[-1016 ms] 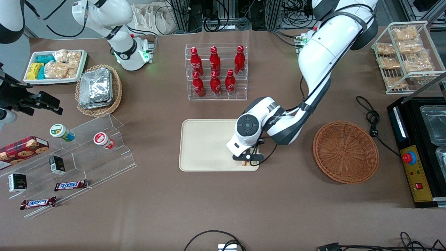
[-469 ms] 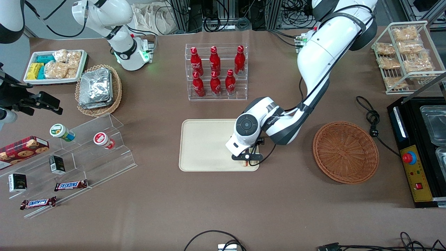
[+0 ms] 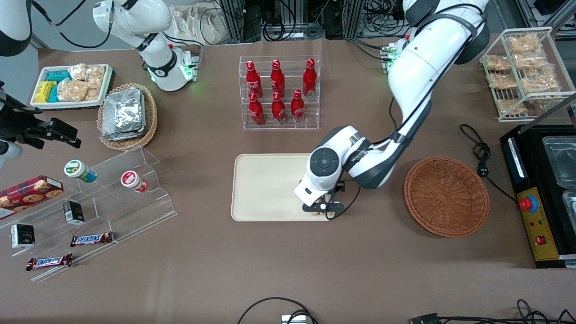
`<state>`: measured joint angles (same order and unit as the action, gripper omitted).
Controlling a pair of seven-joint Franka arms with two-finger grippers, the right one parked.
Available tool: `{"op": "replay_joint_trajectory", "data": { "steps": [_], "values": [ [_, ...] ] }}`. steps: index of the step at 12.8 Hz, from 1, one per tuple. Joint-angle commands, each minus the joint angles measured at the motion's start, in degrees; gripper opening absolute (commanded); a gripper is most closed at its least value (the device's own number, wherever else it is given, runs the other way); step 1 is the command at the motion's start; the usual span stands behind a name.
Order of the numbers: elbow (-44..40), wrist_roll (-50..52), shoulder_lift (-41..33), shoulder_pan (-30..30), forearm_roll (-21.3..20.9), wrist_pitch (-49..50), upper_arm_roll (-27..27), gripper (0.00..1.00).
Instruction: Place sandwich from basket to tray
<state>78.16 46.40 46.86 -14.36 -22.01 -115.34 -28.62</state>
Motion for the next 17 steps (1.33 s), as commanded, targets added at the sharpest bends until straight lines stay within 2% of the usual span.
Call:
{"op": "replay_joint_trajectory", "data": {
  "steps": [1,3,5,6,8,11,14,17],
  "values": [
    [0.5,-3.74,-5.79,3.54,-0.31,0.64,-0.12,1.0],
    [0.5,-10.6,-9.49,7.75,0.65,0.99,-0.21,1.0],
    [1.55,-15.97,-15.01,9.62,6.77,1.78,1.19,1.0],
    [3.65,-16.86,-18.43,9.53,9.5,2.74,5.64,1.0],
    [11.36,-22.81,-27.65,9.97,14.6,2.75,10.06,1.0],
    [18.85,-30.93,-38.3,17.59,21.73,6.69,11.48,1.0],
    [19.66,-37.93,-45.25,21.47,21.49,15.91,11.48,1.0],
    [19.58,-38.84,-49.57,22.89,21.05,21.03,11.48,1.0]
  ]
}}
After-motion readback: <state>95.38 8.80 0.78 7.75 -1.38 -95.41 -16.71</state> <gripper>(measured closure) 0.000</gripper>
